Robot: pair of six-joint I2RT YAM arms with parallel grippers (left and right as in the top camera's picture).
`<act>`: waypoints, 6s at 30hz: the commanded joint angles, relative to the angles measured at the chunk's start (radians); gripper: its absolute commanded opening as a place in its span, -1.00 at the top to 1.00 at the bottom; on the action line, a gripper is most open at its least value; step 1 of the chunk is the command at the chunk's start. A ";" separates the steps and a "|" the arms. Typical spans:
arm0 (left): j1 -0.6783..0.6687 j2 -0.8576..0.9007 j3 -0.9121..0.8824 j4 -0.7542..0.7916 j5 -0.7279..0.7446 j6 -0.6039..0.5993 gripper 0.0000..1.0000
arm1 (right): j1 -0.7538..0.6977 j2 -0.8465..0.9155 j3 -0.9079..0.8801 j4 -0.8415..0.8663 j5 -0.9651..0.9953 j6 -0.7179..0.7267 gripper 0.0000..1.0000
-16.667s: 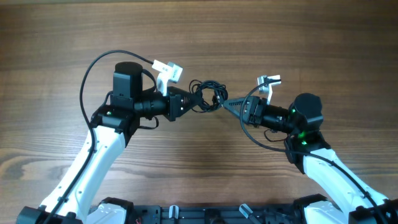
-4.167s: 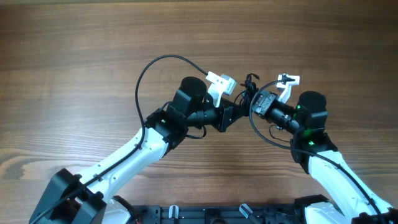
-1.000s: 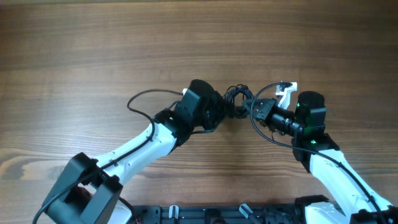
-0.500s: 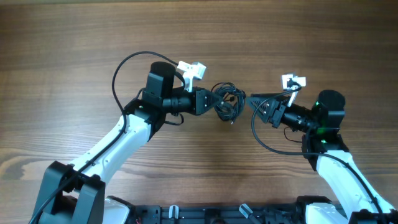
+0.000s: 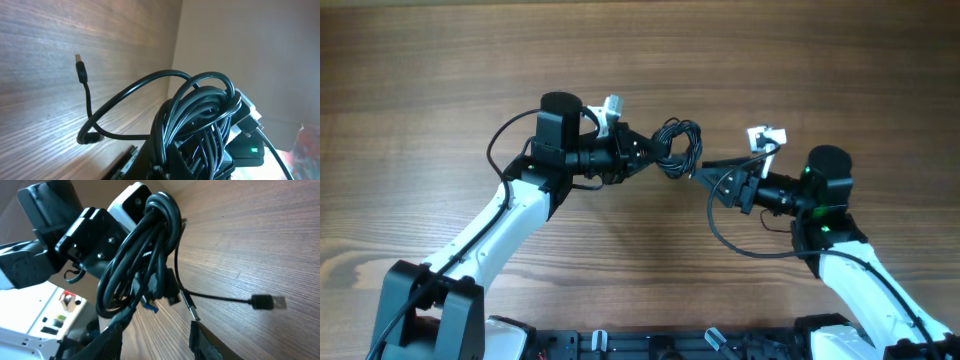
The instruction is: Untangle cables
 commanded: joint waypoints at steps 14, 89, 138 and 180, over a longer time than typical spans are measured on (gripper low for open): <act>-0.060 -0.016 0.005 0.007 0.064 -0.027 0.92 | 0.018 -0.002 0.006 0.024 0.264 0.142 0.67; -0.299 -0.008 0.005 0.017 -0.715 -0.116 0.52 | -0.051 -0.002 0.006 -0.163 0.203 -0.151 0.91; -0.319 -0.074 0.005 -0.231 -0.645 -0.050 0.32 | -0.051 -0.002 0.006 -0.241 0.215 -0.151 0.91; -0.366 0.002 0.006 -0.084 -0.539 -0.358 0.46 | -0.039 -0.002 0.006 -0.363 0.183 -0.245 0.89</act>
